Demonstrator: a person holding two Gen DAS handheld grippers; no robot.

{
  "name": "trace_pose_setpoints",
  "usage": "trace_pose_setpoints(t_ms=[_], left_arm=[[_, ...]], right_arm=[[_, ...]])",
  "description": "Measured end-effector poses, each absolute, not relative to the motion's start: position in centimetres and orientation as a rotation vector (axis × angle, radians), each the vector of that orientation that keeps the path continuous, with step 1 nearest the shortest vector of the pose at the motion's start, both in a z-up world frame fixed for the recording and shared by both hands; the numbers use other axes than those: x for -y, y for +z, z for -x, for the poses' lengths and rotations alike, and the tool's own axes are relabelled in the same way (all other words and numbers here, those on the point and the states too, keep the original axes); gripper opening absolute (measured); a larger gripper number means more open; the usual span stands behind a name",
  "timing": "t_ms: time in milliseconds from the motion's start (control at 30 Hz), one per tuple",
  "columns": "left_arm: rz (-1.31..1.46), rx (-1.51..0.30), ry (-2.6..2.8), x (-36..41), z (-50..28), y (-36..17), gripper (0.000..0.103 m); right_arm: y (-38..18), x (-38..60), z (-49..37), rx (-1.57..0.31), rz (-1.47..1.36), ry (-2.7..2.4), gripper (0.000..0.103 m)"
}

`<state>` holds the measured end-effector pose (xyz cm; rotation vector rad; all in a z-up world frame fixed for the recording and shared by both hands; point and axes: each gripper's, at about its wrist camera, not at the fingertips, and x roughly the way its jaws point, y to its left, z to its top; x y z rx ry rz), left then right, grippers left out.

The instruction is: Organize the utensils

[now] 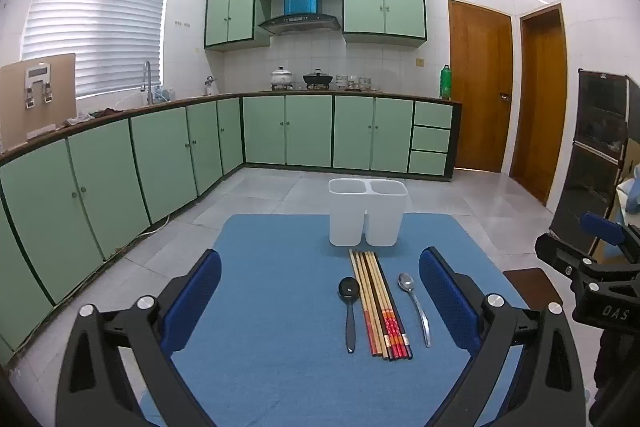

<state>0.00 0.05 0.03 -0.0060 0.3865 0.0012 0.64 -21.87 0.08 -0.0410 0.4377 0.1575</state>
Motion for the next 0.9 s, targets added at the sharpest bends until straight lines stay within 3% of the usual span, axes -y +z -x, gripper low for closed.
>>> trace_pose_setpoints(t_ms=[900], left_arm=[[-0.003, -0.389, 0.008, -0.24, 0.17, -0.11, 0.097]], right_arm=[[0.03, 21.82, -0.73, -0.437, 0.039, 0.157, 0.098]])
